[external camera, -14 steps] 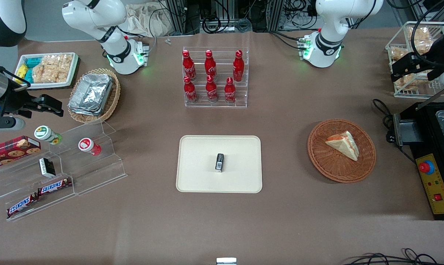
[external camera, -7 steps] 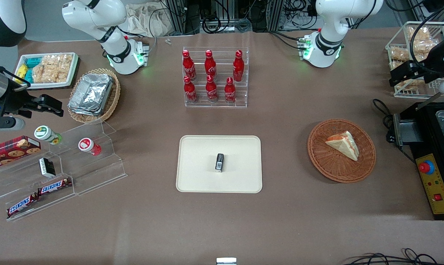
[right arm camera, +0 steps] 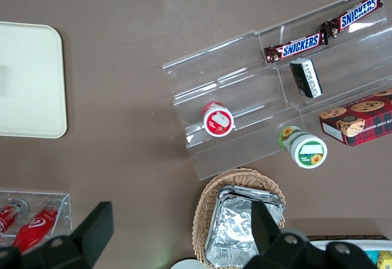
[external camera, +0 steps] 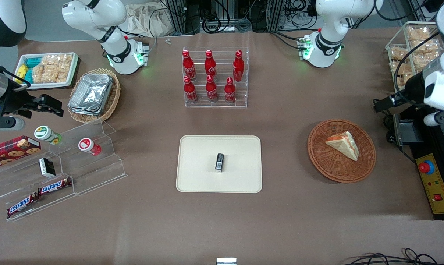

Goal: Place sandwich from basket to tray
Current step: 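Move the left gripper over the wicker basket above the wrapped sandwich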

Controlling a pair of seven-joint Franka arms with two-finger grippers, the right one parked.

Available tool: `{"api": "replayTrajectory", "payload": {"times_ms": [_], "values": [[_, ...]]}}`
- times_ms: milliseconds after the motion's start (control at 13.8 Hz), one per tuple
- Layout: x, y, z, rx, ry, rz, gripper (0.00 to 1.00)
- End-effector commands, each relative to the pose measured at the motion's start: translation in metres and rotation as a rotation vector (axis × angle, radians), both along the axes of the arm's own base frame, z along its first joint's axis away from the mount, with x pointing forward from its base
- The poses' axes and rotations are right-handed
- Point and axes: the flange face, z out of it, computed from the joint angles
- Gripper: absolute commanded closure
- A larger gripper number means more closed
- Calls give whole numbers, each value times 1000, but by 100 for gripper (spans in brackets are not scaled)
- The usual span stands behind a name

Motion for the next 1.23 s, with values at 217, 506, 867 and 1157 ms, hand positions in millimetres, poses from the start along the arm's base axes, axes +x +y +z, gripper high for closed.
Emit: {"api": "replayTrajectory", "payload": {"times_ms": [217, 506, 867, 1157], "values": [[9, -3, -72, 2, -11, 110, 1], [16, -5, -141, 14, -11, 216, 1], [17, -5, -210, 18, -33, 330, 1], [11, -9, -261, 29, -15, 423, 1]]}}
